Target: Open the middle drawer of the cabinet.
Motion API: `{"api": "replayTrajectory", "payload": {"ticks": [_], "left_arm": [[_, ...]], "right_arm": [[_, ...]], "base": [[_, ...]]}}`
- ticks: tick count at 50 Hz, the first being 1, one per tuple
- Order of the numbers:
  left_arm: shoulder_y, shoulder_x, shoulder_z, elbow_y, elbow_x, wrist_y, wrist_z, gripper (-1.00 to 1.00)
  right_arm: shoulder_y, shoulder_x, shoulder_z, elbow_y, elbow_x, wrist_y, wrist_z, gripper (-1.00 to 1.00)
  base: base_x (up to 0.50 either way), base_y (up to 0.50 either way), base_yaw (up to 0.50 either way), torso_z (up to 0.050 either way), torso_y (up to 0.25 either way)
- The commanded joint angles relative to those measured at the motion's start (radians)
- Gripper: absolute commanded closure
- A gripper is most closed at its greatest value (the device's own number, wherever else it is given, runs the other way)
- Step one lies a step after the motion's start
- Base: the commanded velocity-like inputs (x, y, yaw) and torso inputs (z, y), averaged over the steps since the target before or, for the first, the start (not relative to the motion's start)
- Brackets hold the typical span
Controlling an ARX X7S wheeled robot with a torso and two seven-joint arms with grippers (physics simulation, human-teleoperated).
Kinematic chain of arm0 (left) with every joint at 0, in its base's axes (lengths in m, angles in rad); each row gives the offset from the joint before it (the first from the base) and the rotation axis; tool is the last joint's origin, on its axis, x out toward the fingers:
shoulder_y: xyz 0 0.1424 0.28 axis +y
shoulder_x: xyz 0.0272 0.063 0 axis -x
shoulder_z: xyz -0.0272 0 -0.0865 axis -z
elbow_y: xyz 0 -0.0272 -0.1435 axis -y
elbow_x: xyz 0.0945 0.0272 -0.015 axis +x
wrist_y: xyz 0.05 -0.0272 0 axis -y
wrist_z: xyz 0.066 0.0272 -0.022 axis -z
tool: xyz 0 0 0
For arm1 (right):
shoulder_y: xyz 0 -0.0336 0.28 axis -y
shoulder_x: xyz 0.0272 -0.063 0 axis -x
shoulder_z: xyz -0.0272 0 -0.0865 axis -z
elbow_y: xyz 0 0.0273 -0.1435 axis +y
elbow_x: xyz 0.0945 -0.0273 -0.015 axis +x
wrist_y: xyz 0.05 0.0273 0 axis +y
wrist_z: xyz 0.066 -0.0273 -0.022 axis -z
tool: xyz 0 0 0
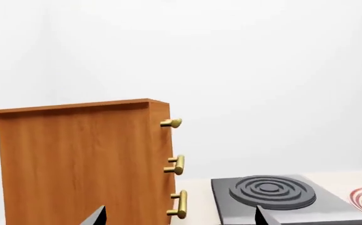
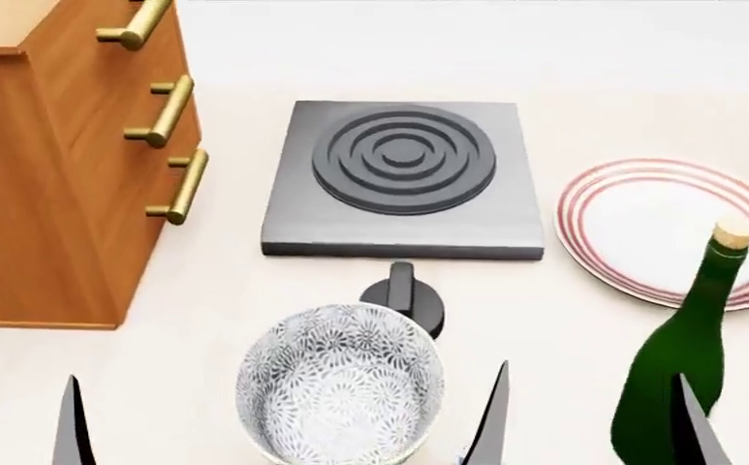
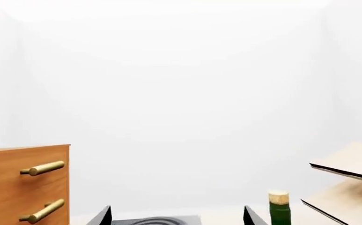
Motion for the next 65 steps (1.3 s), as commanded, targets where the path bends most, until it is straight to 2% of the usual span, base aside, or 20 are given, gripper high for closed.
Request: {"api": "replayTrajectory", "payload": {"ticks": [1, 10, 48, 54, 57, 58, 60, 61, 65], "left_arm": [[0.002, -0.015, 0.014, 0.007, 0.000, 0.002, -0.017, -1.00], [0.002, -0.025, 0.023, 0.006, 0.003, 0.006, -0.028, -1.00], [0.000, -0.056, 0.051, 0.009, -0.011, 0.006, -0.062, -1.00], [-0.019, -0.058, 0.065, 0.000, -0.006, -0.042, -0.064, -1.00], [-0.061, -0.065, 0.110, 0.015, 0.087, -0.112, -0.075, -1.00], [-0.115, -0.076, 0.155, 0.023, 0.174, -0.196, -0.064, -1.00], [-0.164, -0.085, 0.180, 0.030, 0.193, -0.222, -0.039, -1.00], [-0.238, -0.088, 0.214, 0.043, 0.234, -0.316, 0.002, -1.00], [-0.418, -0.094, 0.292, 0.036, 0.355, -0.450, 0.061, -1.00]], "right_arm": [[-0.003, 0.015, -0.013, -0.005, 0.000, -0.005, 0.015, -1.00], [-0.004, 0.024, -0.013, -0.006, 0.024, -0.007, 0.021, -1.00], [-0.006, 0.054, -0.028, -0.005, 0.041, -0.034, 0.058, -1.00], [-0.028, 0.062, -0.027, -0.016, 0.043, -0.039, 0.064, -1.00], [-0.032, 0.065, -0.020, -0.017, 0.052, -0.047, 0.067, -1.00], [-0.034, 0.066, -0.015, -0.018, 0.060, -0.051, 0.067, -1.00], [-0.034, 0.068, -0.014, -0.016, 0.057, -0.053, 0.069, -1.00], [-0.033, 0.069, -0.008, -0.019, 0.071, -0.053, 0.069, -1.00], [-0.026, 0.074, -0.003, -0.018, 0.076, -0.048, 0.073, -1.00]], "base": [[0.34, 0.43, 0.00, 0.000, 0.000], [0.34, 0.42, 0.00, 0.000, 0.000], [0.50, -0.03, 0.00, 0.000, 0.000], [0.00, 0.00, 0.00, 0.000, 0.000], [0.00, 0.00, 0.00, 0.000, 0.000], [0.00, 0.00, 0.00, 0.000, 0.000], [0.00, 0.00, 0.00, 0.000, 0.000], [0.00, 0.00, 0.00, 0.000, 0.000], [0.00, 0.00, 0.00, 0.000, 0.000]]}}
